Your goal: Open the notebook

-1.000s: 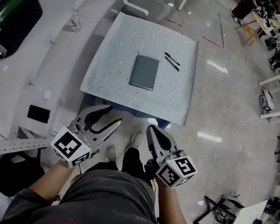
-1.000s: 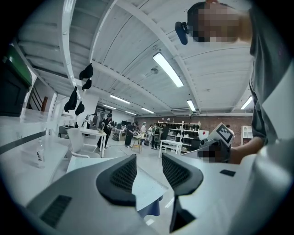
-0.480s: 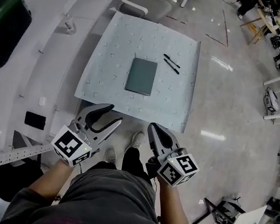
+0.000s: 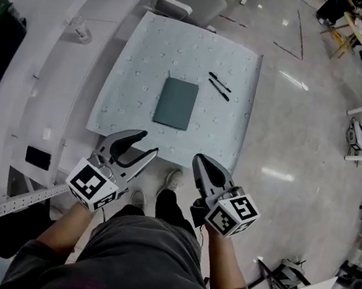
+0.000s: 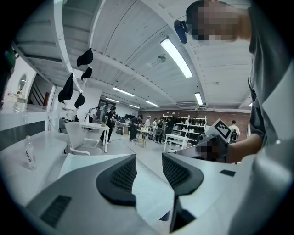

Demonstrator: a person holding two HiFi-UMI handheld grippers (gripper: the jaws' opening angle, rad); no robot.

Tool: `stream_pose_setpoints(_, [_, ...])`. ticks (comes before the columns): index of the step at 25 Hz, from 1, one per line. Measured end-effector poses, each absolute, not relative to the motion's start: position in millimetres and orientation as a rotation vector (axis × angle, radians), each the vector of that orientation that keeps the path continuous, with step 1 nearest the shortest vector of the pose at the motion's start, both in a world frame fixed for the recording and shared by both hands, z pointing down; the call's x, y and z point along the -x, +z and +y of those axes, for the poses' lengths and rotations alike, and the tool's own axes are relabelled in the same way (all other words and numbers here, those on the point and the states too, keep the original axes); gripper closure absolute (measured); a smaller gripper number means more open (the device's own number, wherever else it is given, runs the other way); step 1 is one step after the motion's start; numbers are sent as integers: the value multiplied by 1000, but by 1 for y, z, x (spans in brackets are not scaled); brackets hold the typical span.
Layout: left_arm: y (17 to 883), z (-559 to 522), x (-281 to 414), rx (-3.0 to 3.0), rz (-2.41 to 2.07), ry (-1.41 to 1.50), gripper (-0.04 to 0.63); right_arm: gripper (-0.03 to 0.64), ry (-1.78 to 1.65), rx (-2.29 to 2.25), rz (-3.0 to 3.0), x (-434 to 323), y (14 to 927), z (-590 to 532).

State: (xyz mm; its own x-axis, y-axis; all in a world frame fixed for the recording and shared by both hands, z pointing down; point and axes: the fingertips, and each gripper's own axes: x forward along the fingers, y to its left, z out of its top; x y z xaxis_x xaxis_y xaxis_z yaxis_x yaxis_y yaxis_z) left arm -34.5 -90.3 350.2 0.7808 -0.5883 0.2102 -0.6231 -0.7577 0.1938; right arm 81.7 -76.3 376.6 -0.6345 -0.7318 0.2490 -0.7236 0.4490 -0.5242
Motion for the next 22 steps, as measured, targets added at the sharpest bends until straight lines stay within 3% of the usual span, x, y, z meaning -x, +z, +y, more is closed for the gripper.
stream_pose_setpoints(22, [421,-165,-53,-2638,-1011,418,411,617,-1097,1215,2682,-179,425,-173])
